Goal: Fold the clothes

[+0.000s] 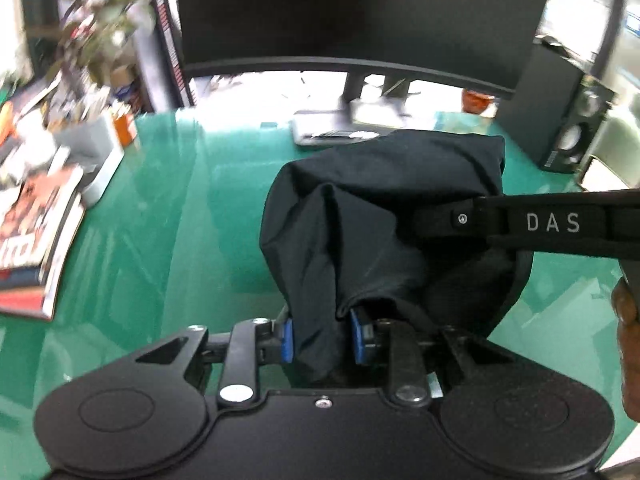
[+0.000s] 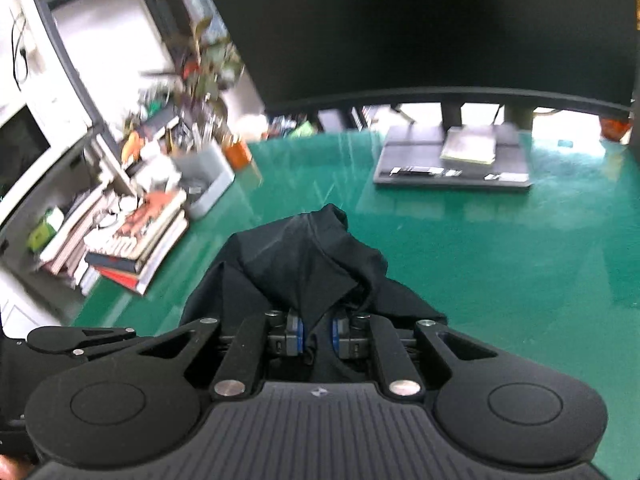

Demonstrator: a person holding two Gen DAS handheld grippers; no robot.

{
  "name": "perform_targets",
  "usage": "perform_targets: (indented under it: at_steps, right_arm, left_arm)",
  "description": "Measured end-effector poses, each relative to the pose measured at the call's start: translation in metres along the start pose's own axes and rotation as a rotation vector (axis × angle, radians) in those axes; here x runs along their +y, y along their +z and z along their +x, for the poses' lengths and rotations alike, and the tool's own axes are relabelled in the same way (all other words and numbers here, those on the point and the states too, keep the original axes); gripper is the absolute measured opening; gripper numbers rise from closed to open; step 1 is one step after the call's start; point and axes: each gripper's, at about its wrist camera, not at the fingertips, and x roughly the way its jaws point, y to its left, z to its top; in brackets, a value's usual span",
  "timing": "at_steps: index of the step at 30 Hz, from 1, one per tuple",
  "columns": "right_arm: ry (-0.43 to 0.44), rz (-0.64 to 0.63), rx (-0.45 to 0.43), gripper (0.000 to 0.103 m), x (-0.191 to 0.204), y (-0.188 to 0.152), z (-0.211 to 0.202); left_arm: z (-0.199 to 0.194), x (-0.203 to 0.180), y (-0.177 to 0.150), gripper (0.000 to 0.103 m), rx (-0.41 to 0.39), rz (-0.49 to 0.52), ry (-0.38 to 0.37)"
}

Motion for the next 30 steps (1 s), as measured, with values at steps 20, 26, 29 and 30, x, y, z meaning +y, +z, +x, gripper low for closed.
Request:
perform_targets:
  at_steps: [20,26,29,30]
  right_arm:
    - [-0.163,0.134,-0.110,0.012,-0.118,-0.032,-0.103]
    - [-0.177,0.106,-0.164,0.020,-0.140,-0.032,-0.124]
    - [-0.172,0.106,-0.134,0.033,-0.154,-0.036,-0.116]
    - [-0.178,0.111,-0.101,0.046,-0.159,-0.038,-0.110]
  left_arm:
    - [0.004,-0.145,0.002,0.026,-0.031,0.167,-0.111]
    - [-0.001,-0.169,-0.002,0.026,-0.072,0.132,-0.100]
    - [0.011,-0.175,-0.010,0.026,-0.037,0.086,-0.075]
    - [0.018,-0.176,-0.012,0.026,-0.018,0.069,-0.064]
